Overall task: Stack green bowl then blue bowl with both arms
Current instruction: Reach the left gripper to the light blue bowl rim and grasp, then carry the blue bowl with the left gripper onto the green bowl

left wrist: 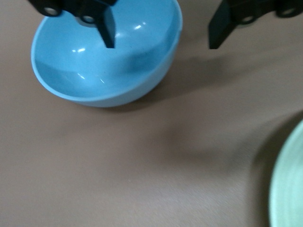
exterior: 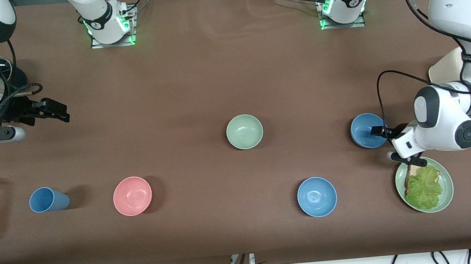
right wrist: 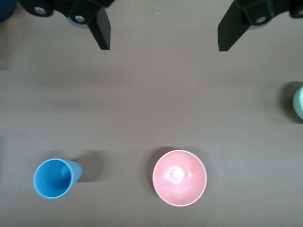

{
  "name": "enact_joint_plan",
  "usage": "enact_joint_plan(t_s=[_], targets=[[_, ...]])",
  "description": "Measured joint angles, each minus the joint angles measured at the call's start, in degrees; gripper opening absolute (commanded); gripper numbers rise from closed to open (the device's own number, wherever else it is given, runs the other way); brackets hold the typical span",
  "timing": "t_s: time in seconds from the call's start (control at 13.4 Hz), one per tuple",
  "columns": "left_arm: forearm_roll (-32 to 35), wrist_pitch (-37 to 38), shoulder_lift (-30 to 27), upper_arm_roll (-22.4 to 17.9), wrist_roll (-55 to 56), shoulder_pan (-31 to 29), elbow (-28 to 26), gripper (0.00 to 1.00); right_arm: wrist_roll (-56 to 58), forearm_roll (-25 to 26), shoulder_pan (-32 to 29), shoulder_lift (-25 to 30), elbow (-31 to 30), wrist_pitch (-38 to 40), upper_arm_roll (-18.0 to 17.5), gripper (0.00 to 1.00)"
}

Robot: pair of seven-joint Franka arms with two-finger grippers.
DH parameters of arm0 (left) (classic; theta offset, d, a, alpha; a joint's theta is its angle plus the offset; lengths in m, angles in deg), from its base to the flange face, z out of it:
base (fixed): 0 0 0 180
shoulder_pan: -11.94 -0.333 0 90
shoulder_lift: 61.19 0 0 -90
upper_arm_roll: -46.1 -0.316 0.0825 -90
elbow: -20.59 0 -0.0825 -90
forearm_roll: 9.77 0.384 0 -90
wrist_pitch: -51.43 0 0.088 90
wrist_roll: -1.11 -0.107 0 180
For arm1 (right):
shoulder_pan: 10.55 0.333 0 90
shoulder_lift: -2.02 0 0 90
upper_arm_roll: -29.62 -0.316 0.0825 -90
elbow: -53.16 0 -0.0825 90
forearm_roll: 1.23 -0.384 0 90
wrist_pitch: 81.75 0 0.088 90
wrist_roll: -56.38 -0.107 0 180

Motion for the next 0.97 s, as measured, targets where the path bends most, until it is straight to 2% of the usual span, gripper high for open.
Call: enact_joint_plan(t_s=[0.22, 0.6, 0.74, 0.97], targets=[[0.0, -0.63, 0.33, -0.17, -0.24, -0.47, 0.0, 0.0, 0.5, 0.79, 0.0, 0.0, 0.23, 0.0, -0.16, 1.0], [-0.07, -1.96, 0.76, -0.02, -0.44, -0.53, 0.73, 0.0, 0.51, 0.79, 0.01, 0.0, 0.23, 0.01, -0.6, 1.0], [-0.18, -1.28, 0.19, 1.18, -0.44, -0.25, 1.82, 0.0, 0.51, 0.79, 0.01, 0.0, 0.24, 0.01, -0.6, 1.0], [-0.52, 2.66, -2.35, 3.82, 2.17, 4.34, 3.91, 0.0, 0.53, 0.79, 0.01, 0.0, 0.25, 0.02, -0.63, 1.0]])
